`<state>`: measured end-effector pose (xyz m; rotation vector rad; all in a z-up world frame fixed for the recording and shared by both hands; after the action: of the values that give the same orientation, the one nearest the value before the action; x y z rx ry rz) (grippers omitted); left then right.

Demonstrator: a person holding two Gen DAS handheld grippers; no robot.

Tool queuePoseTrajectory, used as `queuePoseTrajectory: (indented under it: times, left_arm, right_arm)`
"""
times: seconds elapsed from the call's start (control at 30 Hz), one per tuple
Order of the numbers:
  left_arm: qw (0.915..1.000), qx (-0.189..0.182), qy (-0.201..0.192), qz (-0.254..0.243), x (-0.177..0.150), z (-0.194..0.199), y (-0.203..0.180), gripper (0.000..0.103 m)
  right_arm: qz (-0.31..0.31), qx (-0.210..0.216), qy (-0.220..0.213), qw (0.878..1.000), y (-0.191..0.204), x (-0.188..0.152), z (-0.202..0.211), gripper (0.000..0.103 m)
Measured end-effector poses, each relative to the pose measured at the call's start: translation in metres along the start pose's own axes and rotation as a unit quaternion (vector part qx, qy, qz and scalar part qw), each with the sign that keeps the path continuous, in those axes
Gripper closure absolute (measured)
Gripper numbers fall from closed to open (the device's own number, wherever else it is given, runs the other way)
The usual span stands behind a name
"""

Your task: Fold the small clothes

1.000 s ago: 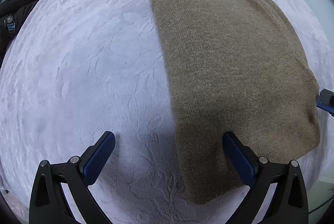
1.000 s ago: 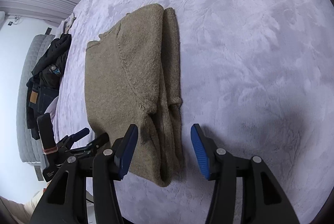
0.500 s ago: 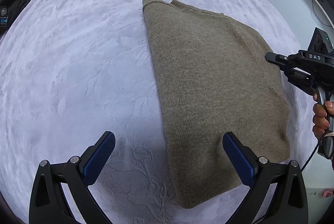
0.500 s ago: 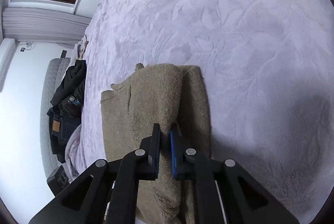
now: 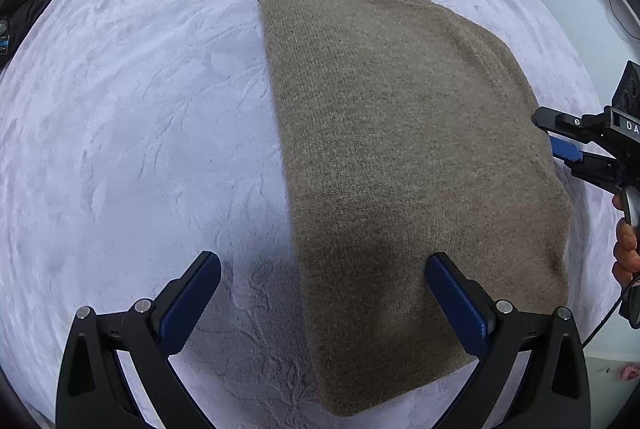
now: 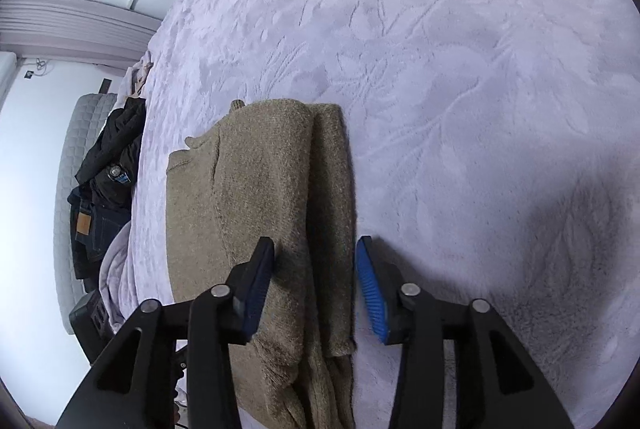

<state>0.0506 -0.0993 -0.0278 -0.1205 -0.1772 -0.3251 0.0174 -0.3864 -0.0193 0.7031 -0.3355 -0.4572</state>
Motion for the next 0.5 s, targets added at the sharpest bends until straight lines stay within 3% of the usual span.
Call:
queuePoseTrajectory:
  times: [0.5]
  left_arm:
    - [0.9999, 0.000, 0.009, -0.010, 0.009, -0.009, -0.014, 0.000]
  right_arm:
    - [-0.020, 0.017, 0.000, 1.000, -0.018, 0.000, 0.002, 0.044]
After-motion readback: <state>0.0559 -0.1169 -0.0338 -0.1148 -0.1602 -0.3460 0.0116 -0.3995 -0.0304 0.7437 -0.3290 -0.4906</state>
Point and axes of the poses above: each gripper's, at about its wrist camera, not at the fingertips, and z roughly against the way its jaws point, y to its left, x to its top, the point moved 1 cm from there along -z, roughly the way its jaws point, and after that the axes turned 5 degrees about x, right-handed, at the moved point
